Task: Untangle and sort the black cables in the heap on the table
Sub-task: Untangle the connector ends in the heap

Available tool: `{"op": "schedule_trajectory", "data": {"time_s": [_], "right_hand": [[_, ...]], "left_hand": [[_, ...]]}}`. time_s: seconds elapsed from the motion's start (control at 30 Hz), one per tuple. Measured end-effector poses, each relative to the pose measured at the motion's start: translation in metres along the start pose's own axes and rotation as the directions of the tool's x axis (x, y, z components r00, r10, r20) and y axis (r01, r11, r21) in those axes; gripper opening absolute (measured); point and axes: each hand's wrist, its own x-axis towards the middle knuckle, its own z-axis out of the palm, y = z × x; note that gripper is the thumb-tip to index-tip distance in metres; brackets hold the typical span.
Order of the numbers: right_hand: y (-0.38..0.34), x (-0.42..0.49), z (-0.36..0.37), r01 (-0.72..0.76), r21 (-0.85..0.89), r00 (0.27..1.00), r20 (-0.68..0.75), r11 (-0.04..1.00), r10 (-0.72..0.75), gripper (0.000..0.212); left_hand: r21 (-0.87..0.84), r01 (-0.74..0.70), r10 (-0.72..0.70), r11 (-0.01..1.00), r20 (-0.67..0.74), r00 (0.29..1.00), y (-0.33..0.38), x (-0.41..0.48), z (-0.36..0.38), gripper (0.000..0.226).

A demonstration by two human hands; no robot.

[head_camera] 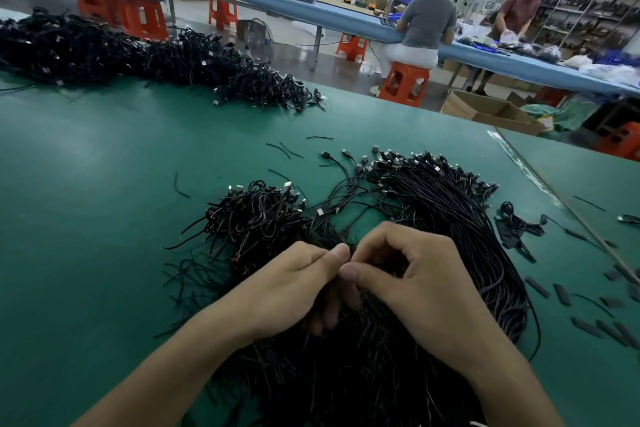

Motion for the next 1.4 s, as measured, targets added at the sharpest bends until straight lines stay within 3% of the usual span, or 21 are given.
{"op": "schedule_trajectory", "data": {"time_s": [0.17, 0.3, 0.37, 0.47, 0.57, 0.63, 0.7, 0.83, 0.9, 0.97, 1.03, 1.13, 1.27, 1.4], "right_hand": [[0.007, 0.002, 0.003, -0.085, 0.32, 0.988, 0.146, 0.943, 0.039, 0.012], [0.007, 0.001, 0.004, -0.096, 0.253, 0.981, 0.189, 0.963, 0.048, 0.011], [0.006, 0.0, 0.004, -0.086, 0.163, 0.982, 0.178, 0.983, 0.057, 0.011], [0.002, -0.001, 0.009, -0.038, 0.001, 0.992, 0.123, 0.999, 0.038, 0.017], [-0.002, 0.001, 0.018, -0.028, 0.007, 0.999, 0.036, 1.0, 0.028, 0.017], [-0.003, 0.003, 0.025, -0.019, 0.027, 1.0, -0.024, 0.999, 0.02, 0.018], [-0.002, 0.005, 0.029, -0.003, 0.003, 0.998, -0.064, 1.0, 0.003, 0.018], [0.008, 0.011, 0.029, -0.011, 0.009, 0.999, -0.052, 1.0, 0.011, 0.018], [0.015, 0.013, 0.026, -0.033, 0.045, 0.999, -0.029, 0.998, 0.034, 0.016], [0.025, 0.015, 0.021, -0.107, 0.037, 0.993, -0.035, 0.994, 0.108, 0.016], [0.04, 0.014, 0.015, -0.239, -0.055, 0.97, -0.046, 0.969, 0.237, 0.029], [0.059, 0.008, 0.014, -0.406, -0.332, 0.895, 0.043, 0.852, 0.443, 0.037], [0.06, 0.001, 0.033, -0.405, -0.468, 0.827, 0.178, 0.786, 0.532, 0.036], [0.051, 0.003, 0.049, -0.356, -0.565, 0.826, 0.181, 0.744, 0.533, 0.027]], "left_hand": [[-0.233, 0.083, -0.04, 0.969, 0.183, 0.982, 0.003, -0.007, -0.012, 0.056], [-0.374, 0.162, -0.047, 0.913, 0.298, 0.953, 0.0, -0.008, -0.014, 0.049], [-0.3, 0.161, -0.094, 0.94, 0.226, 0.97, -0.002, -0.006, -0.01, 0.053], [-0.031, 0.115, -0.115, 0.993, -0.019, 0.993, -0.004, -0.002, -0.005, 0.05], [-0.206, 0.134, -0.156, 0.969, -0.096, 0.983, -0.008, 0.004, 0.003, 0.042], [-0.468, 0.186, -0.224, 0.864, -0.027, 0.974, -0.007, 0.005, 0.008, 0.038], [-0.559, 0.25, -0.238, 0.791, 0.095, 0.967, -0.007, 0.004, 0.01, 0.051], [-0.331, 0.346, -0.329, 0.878, 0.108, 0.938, -0.011, 0.007, 0.01, 0.083], [-0.242, 0.343, -0.345, 0.908, 0.035, 0.938, -0.016, 0.008, 0.007, 0.081], [-0.256, 0.275, -0.297, 0.927, -0.047, 0.954, -0.023, 0.009, 0.002, 0.067], [-0.303, 0.209, -0.264, 0.93, -0.152, 0.952, -0.028, 0.008, -0.006, 0.06], [-0.356, 0.121, -0.233, 0.927, -0.29, 0.928, -0.03, 0.009, -0.014, 0.059], [-0.365, 0.038, -0.188, 0.93, -0.387, 0.903, -0.03, 0.012, -0.016, 0.06], [-0.433, 0.041, -0.222, 0.9, -0.377, 0.899, -0.032, 0.014, -0.017, 0.064]]}}
